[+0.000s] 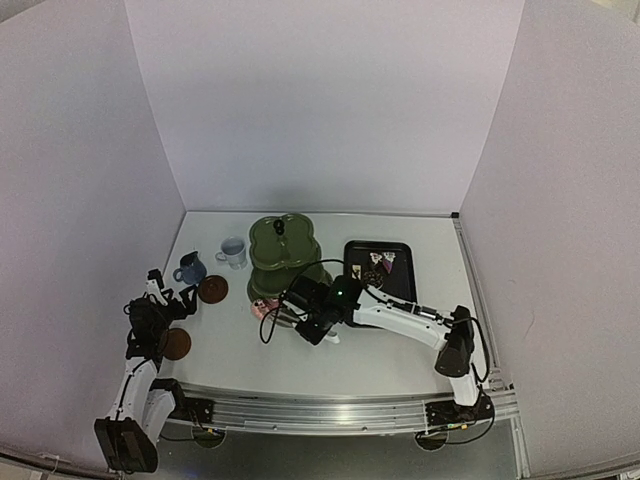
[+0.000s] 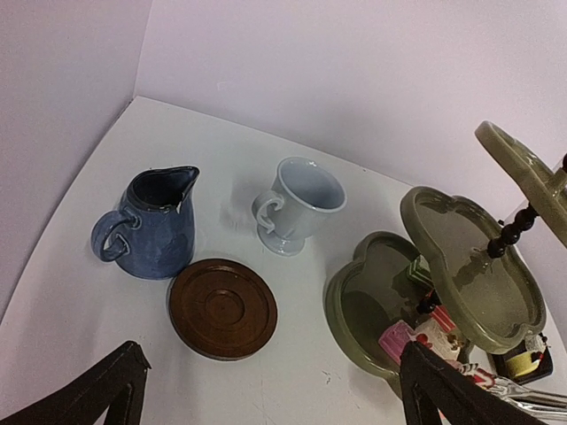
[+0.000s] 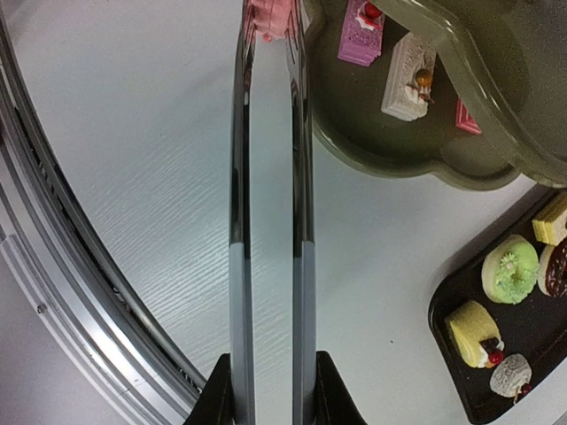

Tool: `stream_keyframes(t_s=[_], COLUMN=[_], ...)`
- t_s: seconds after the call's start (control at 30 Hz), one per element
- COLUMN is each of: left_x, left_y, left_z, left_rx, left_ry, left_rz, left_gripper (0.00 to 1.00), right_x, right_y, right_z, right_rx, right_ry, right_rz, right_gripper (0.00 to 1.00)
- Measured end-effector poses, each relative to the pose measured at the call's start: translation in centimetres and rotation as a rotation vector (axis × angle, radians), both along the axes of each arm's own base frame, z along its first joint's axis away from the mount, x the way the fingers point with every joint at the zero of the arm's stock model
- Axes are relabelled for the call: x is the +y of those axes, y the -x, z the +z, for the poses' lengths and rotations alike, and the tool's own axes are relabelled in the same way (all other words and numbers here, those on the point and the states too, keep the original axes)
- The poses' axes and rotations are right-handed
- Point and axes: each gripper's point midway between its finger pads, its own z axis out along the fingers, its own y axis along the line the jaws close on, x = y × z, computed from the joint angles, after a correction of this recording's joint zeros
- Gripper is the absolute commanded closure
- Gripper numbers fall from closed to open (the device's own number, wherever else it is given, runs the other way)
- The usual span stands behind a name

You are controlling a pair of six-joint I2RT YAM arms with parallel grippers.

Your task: Serve the afternoon tea

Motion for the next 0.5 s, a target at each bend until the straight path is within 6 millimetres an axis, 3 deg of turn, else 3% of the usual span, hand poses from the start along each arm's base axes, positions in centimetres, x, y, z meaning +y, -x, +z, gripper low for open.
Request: stream_keyframes(t_s=[0.2, 0.5], left_x=[0.0, 0.0], left_y=[0.0, 0.0], left_z=[0.1, 0.2], left_rx=[-0.003, -0.009], left_ry=[0.000, 0.003], left_rz=[0.000, -0.001], left_gripper=[0.00, 0.00], right_x=[2.2, 2.0], right_y=[-1.4, -2.4], right_z=[-1.2, -1.4], right_rx=[-0.039, -0.077], right_ry=[0.010, 0.028], right_rz=[0.046, 0.035], right_gripper=[1.00, 1.00])
